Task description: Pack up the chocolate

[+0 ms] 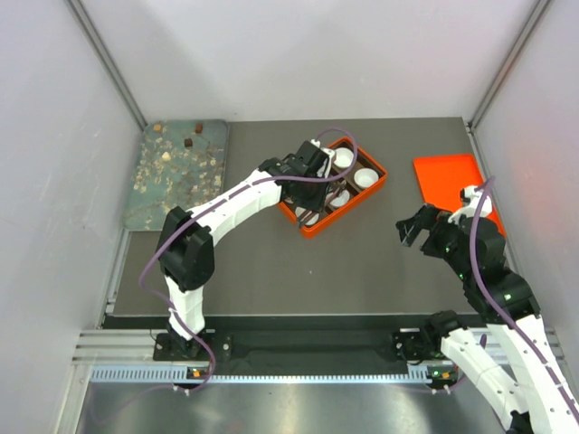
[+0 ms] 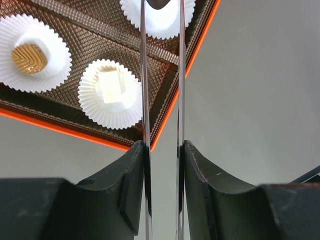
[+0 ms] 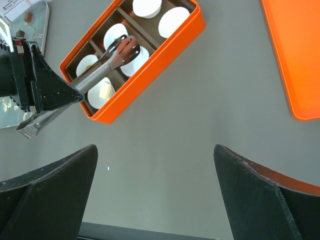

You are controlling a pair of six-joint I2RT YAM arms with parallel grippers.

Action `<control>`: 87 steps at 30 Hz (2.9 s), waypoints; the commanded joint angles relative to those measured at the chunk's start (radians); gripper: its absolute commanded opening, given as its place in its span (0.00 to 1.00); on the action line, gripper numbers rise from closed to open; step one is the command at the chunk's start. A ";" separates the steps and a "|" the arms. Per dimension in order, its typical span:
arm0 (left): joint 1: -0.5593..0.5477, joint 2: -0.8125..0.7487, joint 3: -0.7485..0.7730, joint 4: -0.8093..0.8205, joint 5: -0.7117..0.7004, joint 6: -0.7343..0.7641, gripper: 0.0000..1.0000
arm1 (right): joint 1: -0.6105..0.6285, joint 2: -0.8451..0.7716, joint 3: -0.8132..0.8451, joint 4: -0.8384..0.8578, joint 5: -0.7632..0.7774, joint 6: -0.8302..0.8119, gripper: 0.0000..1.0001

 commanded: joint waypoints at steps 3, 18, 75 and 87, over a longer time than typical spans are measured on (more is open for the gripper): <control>-0.001 0.001 -0.001 0.001 -0.013 0.015 0.40 | 0.010 0.015 0.045 0.040 0.000 0.004 1.00; -0.001 -0.001 0.024 0.006 -0.015 0.021 0.46 | 0.010 0.004 0.032 0.047 -0.004 0.008 1.00; 0.856 0.126 0.128 0.211 -0.111 0.127 0.50 | 0.010 0.053 -0.081 0.215 -0.063 -0.010 1.00; 0.858 0.234 0.226 0.195 -0.082 0.156 0.50 | 0.010 0.088 -0.094 0.248 -0.057 -0.018 1.00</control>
